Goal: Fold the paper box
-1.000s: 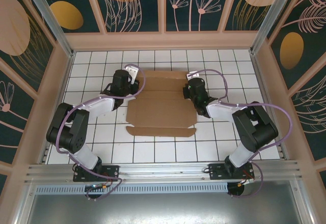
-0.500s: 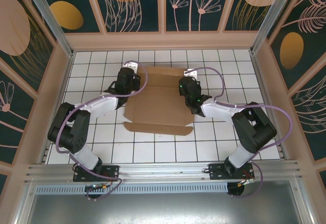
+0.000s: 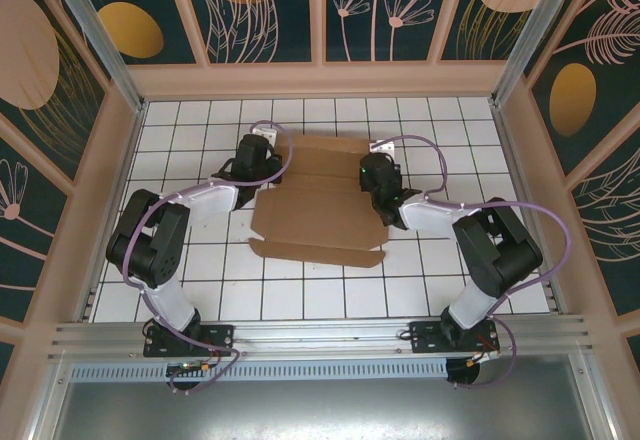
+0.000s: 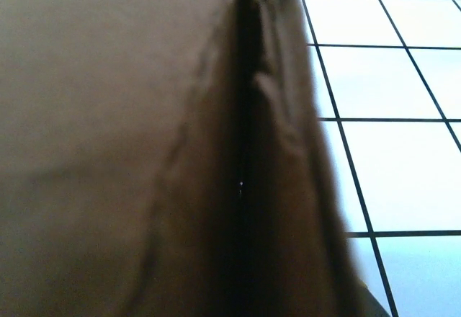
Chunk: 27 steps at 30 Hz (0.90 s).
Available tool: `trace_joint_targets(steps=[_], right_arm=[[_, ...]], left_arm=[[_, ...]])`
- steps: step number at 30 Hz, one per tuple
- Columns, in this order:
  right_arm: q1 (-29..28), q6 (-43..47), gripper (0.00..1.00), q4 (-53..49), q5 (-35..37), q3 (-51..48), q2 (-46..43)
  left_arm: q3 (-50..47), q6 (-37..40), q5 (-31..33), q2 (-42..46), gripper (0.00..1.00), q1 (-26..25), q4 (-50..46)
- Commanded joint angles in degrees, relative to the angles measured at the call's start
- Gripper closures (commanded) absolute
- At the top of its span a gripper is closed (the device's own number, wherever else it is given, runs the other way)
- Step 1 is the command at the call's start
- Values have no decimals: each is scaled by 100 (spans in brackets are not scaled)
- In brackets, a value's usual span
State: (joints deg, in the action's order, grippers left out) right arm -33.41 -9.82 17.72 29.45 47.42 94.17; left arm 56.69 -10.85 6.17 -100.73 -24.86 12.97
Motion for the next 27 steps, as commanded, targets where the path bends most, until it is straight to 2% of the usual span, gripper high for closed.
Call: trace_joint_targets(steps=[1, 6, 13, 18, 27], right_arm=[[87, -171, 100, 459, -66, -83, -74], [124, -164, 100, 511, -170, -95, -77], [93, -183, 100, 476, -435, -80, -109], [-121, -299, 100, 267, -257, -23, -198], [-477, -525, 100, -256, 153, 215, -248]], left_arm=[[-70, -134, -213, -79, 76, 25, -71], [-267, -163, -108, -83, 73, 32, 20], [-6, -204, 485, -332, 86, 28, 96], [217, -350, 1012, -492, 100, 25, 121], [181, -620, 1570, -556, 100, 4, 160]])
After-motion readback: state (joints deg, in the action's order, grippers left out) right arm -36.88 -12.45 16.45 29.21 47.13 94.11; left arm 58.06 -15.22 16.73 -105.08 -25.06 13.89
